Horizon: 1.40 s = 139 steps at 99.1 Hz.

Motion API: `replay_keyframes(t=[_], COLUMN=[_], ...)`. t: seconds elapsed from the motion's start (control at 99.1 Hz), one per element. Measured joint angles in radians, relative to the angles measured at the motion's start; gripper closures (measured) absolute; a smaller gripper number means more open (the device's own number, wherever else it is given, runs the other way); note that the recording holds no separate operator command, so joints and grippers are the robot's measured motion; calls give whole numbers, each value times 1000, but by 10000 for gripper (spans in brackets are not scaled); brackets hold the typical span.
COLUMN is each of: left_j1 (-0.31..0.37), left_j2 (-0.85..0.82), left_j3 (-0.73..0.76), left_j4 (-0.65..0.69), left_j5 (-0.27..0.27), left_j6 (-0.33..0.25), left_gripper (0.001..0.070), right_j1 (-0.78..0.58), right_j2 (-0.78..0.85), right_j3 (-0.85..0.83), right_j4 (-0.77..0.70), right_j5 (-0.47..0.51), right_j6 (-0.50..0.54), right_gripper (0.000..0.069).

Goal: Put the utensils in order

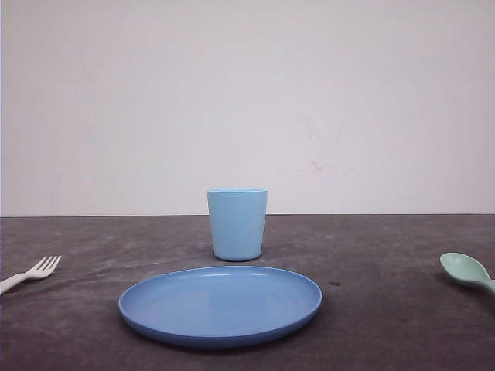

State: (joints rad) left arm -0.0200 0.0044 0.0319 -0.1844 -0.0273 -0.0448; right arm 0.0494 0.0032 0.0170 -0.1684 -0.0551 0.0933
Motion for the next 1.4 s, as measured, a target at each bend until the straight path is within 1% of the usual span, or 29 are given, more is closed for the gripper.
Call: replay_keyframes(t=[0.666,0.787,0.867,0.948,1.039,1.11,1.17,1.301,1.402], left_j1=[0,0,0,0,0,0,0,0,0], left_j2=[0,0,0,0,0,0,2,13,55], left_j3=[0,0,0,0,2,20,59,192,313], left_j4=[0,0,1,13,71,101,106,86,-2], left_j5=[0,0,4,10,62,106,112,112,112], left_j6=[5,-3,-45,-123,-206,-252,-286,-335,-345], left_gripper=[695,695,695,695,695,695,695,695,695], right_j1=[0,0,0,0,0,0,0,0,0], right_j2=[0,0,0,0,0,3,5,33,90], right_j3=[0,0,0,0,24,73,137,310,446], right_j4=[0,1,12,48,41,35,23,-47,-145], right_j5=[-3,-34,-69,-98,-108,-127,-133,-134,-134], right_j6=[2,27,56,105,177,225,251,272,269], right_gripper=[680,680,680,681,682,682,682,682,682])
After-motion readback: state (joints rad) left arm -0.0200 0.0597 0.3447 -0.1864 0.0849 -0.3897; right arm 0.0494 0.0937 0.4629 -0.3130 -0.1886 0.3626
